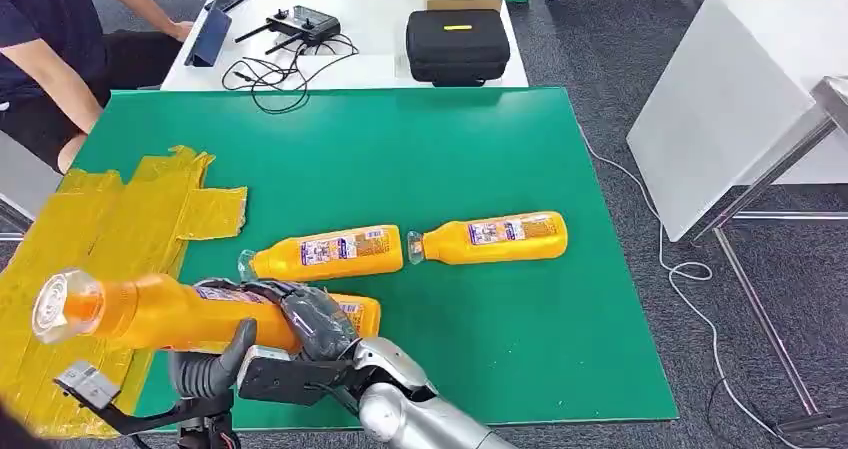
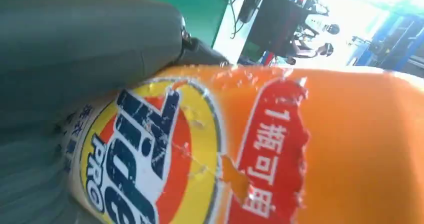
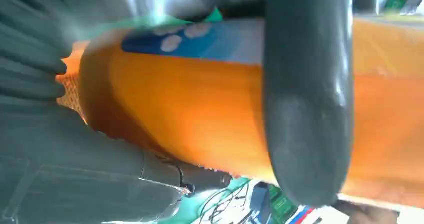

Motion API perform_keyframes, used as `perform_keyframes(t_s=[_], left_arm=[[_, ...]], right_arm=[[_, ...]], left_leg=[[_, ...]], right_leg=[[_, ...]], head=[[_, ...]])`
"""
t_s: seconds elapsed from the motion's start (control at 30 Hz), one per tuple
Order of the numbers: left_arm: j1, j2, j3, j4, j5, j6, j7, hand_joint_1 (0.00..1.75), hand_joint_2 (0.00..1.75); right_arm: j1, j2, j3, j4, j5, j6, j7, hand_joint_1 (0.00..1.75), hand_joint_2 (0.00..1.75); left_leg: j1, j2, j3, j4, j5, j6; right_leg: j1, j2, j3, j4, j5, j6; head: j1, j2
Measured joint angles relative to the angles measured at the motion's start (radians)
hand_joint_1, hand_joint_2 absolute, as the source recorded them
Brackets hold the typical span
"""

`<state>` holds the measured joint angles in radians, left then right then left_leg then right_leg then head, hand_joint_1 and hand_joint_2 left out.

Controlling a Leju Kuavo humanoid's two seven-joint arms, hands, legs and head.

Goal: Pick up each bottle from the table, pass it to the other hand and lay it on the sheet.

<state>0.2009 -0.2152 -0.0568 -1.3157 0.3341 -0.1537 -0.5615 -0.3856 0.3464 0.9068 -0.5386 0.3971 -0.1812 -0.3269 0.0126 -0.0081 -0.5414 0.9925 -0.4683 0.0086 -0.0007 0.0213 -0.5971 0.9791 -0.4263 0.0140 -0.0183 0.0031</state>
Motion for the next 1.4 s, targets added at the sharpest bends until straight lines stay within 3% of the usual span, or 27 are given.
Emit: perform_keyframes(t_s=[0.23, 0.47, 0.97, 1.1, 1.27, 1.4], left_arm=[[-0.030, 0.001, 0.063, -0.029, -0.173, 0.111, -0.006, 1.75, 1.75], [-0.064, 0.003, 0.137, -0.034, -0.224, 0.116, -0.005, 1.75, 1.75], [-0.068, 0.003, 0.161, -0.039, -0.253, 0.140, -0.010, 1.75, 1.75], [-0.093, 0.023, 0.195, -0.039, -0.516, 0.416, -0.027, 1.75, 1.75], [-0.177, 0.121, 0.296, 0.068, -0.954, 0.796, -0.025, 1.75, 1.75], [-0.279, 0.163, 0.511, 0.222, -1.588, 0.849, -0.022, 1.75, 1.75]], right_arm=[[0.011, -0.007, -0.040, -0.034, 0.037, 0.002, -0.021, 0.00, 0.00], [0.054, -0.025, -0.114, -0.115, 0.084, 0.023, -0.013, 0.00, 0.00], [0.070, -0.031, -0.140, -0.145, 0.088, 0.024, -0.014, 0.00, 0.00], [0.105, -0.046, -0.188, -0.213, 0.101, 0.036, -0.029, 0.00, 0.00], [0.177, -0.085, -0.269, -0.351, 0.091, 0.093, -0.061, 0.00, 0.00], [0.220, -0.122, -0.291, -0.398, 0.057, 0.092, -0.116, 0.00, 0.00]], left_leg=[[0.000, 0.000, 0.000, 0.000, 0.000, 0.000], [0.000, 0.000, 0.000, 0.000, 0.000, 0.000], [0.000, 0.000, 0.000, 0.000, 0.000, 0.000], [0.000, -0.001, 0.000, 0.000, 0.000, 0.000], [0.001, -0.001, 0.000, 0.000, 0.000, 0.000], [0.001, -0.001, 0.000, 0.000, 0.000, 0.000]], right_leg=[[0.000, 0.000, 0.000, 0.000, 0.000, 0.000], [0.000, 0.000, 0.000, 0.000, 0.000, 0.000], [0.000, 0.000, 0.000, 0.000, 0.000, 0.000], [0.000, 0.000, 0.000, 0.000, 0.000, 0.000], [0.001, -0.001, 0.000, 0.000, 0.000, 0.000], [0.001, 0.000, 0.001, 0.000, 0.000, 0.000]], head=[[0.000, 0.000], [0.000, 0.000], [0.000, 0.000], [0.001, 0.000], [0.000, 0.000], [0.001, 0.000]])
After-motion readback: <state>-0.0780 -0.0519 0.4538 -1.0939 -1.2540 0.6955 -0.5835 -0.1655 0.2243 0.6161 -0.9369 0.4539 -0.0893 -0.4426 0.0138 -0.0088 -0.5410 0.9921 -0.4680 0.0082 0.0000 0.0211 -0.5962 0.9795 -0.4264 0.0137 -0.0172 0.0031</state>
